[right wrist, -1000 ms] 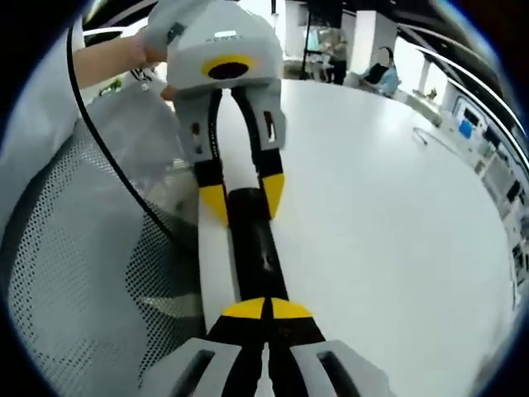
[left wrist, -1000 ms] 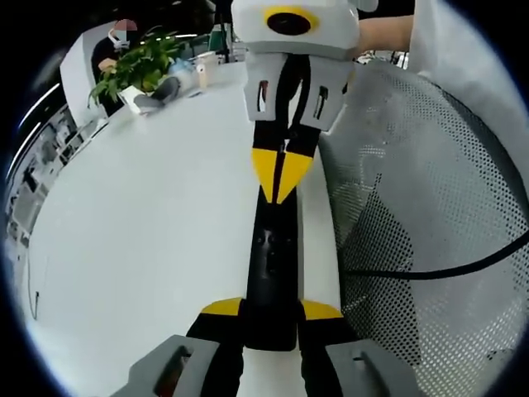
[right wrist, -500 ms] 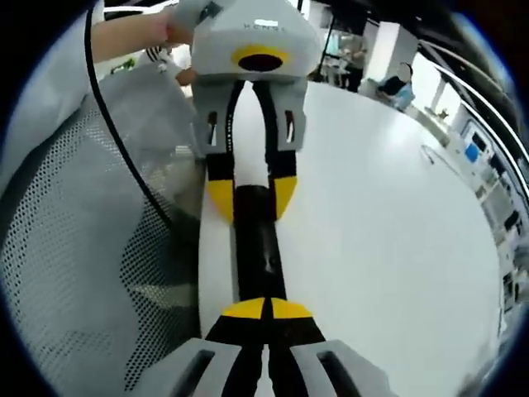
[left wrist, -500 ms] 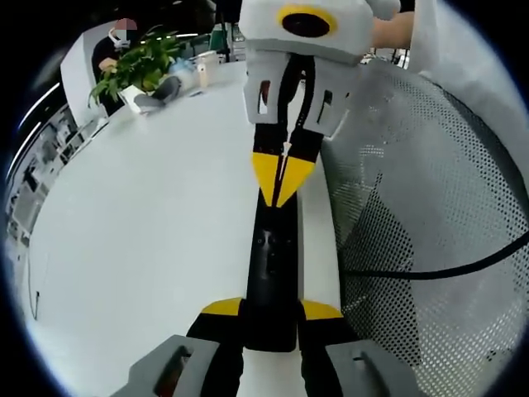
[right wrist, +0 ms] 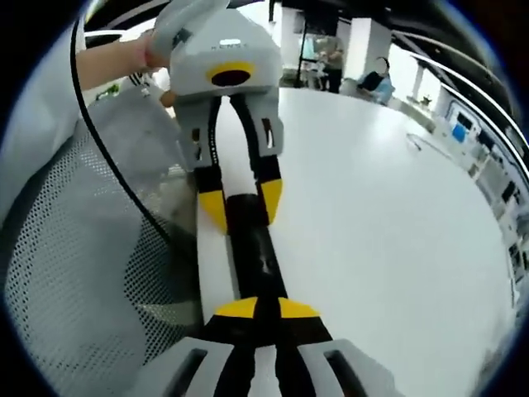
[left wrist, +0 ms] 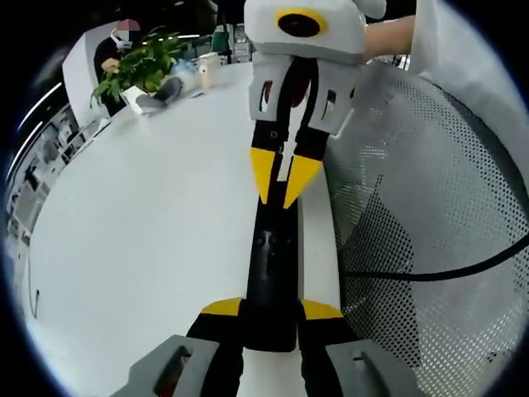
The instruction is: Press the specified remote control buttons in sequence, fully releasing each button before pressing the next.
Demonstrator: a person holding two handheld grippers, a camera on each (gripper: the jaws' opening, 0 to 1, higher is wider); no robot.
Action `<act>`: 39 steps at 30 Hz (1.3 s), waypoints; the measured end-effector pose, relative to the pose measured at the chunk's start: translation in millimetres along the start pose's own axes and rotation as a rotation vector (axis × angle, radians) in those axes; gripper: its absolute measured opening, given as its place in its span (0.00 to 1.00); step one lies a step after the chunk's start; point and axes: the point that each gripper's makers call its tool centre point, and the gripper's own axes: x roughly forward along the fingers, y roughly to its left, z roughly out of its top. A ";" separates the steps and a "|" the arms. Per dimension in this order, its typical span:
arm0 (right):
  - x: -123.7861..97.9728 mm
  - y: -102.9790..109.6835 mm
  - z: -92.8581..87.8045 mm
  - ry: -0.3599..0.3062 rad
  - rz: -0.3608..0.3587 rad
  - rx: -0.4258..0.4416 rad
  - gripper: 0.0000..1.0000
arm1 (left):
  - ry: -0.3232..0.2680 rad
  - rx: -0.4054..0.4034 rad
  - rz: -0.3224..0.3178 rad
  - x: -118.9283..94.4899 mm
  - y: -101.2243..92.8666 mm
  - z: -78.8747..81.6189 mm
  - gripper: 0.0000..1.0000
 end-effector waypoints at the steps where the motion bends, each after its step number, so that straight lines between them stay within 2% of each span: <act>1: -0.9 0.1 0.4 0.000 0.003 -0.013 0.04 | -0.001 -0.001 0.000 -0.1 0.0 0.1 0.24; 7: -0.1 0.6 0.2 0.047 0.041 -0.058 0.04 | 0.007 0.007 0.001 0.2 -0.3 0.6 0.24; 8: 0.2 0.9 0.0 0.069 0.062 -0.076 0.04 | 0.010 0.010 0.001 0.3 -0.4 0.6 0.23; 12: 2.1 0.3 -0.5 0.168 0.105 -0.052 0.04 | 0.017 0.019 -0.007 0.6 0.0 0.5 0.24; 14: 3.6 1.7 -0.1 0.191 0.108 -0.109 0.04 | 0.017 0.023 -0.009 0.8 0.0 0.5 0.24; 18: 3.4 -0.4 -1.3 0.178 0.119 -0.063 0.04 | 0.019 0.028 -0.012 1.0 -0.4 0.4 0.24; 20: 2.9 1.8 -2.0 0.158 0.107 -0.086 0.04 | 0.022 0.029 -0.014 1.2 -0.4 0.5 0.24; 21: 2.8 1.8 -1.4 0.133 0.099 -0.086 0.04 | 0.022 0.029 -0.014 1.2 -0.5 0.5 0.24; 22: 2.4 1.5 0.3 0.083 0.079 -0.026 0.04 | 0.022 0.029 -0.014 1.3 -0.5 0.4 0.24; 23: 2.1 1.5 0.6 0.049 0.070 -0.011 0.04 | 0.022 0.028 -0.014 1.2 -0.5 0.5 0.24; 24: 0.4 1.0 0.4 0.012 0.070 -0.052 0.04 | 0.020 0.026 -0.012 1.3 -0.5 0.5 0.23; 25: 0.5 1.1 -0.2 0.003 0.059 -0.040 0.04 | 0.018 0.024 -0.011 1.2 -0.4 0.5 0.23; 30: 1.3 1.9 2.7 -0.012 0.028 -0.001 0.07 | 0.020 0.023 -0.008 1.4 -0.6 0.9 0.23; 32: 1.7 0.4 3.8 -0.008 0.008 -0.025 0.09 | 0.027 0.024 -0.007 1.5 -0.3 1.0 0.23; 39: 2.6 0.9 4.1 -0.006 0.040 -0.003 0.07 | 0.016 0.012 -0.002 0.8 -0.2 0.5 0.23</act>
